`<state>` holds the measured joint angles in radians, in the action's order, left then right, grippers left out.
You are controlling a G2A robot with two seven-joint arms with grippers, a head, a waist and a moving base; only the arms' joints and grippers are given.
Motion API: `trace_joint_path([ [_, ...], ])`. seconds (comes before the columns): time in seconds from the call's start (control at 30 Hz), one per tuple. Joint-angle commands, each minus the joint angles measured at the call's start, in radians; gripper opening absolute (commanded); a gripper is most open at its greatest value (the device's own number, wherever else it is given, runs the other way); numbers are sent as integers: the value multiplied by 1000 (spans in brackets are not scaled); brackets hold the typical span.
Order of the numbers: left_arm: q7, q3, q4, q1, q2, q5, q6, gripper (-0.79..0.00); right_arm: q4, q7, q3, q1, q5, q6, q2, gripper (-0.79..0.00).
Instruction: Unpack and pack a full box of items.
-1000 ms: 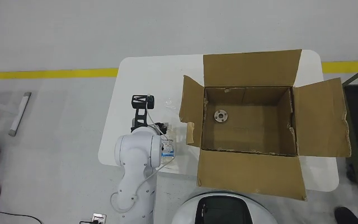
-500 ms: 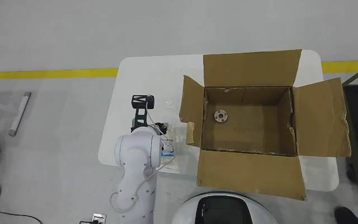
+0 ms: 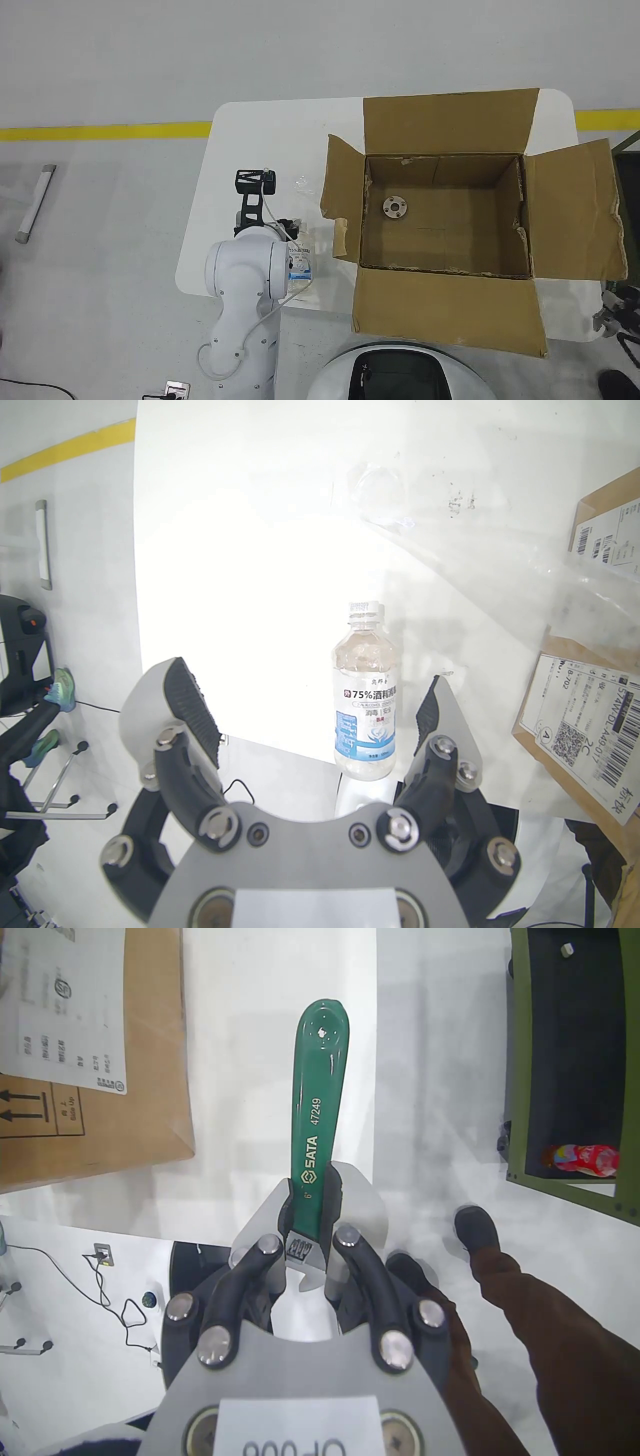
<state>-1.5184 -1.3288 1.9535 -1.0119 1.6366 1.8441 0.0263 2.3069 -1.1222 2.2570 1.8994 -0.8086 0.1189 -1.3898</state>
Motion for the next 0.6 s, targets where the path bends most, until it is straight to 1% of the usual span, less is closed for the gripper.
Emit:
trace_joint_path([
  [0.0,0,0,0,0,0,0,0,0,-11,6,-26,-5,-14,-2,3,-785],
  [0.27,0,0,0,0,0,0,0,0,-61,26,-111,-42,-94,-12,16,-785],
  [0.57,0,0,0,0,0,0,0,0,-135,25,-201,-112,-175,-14,33,-785],
])
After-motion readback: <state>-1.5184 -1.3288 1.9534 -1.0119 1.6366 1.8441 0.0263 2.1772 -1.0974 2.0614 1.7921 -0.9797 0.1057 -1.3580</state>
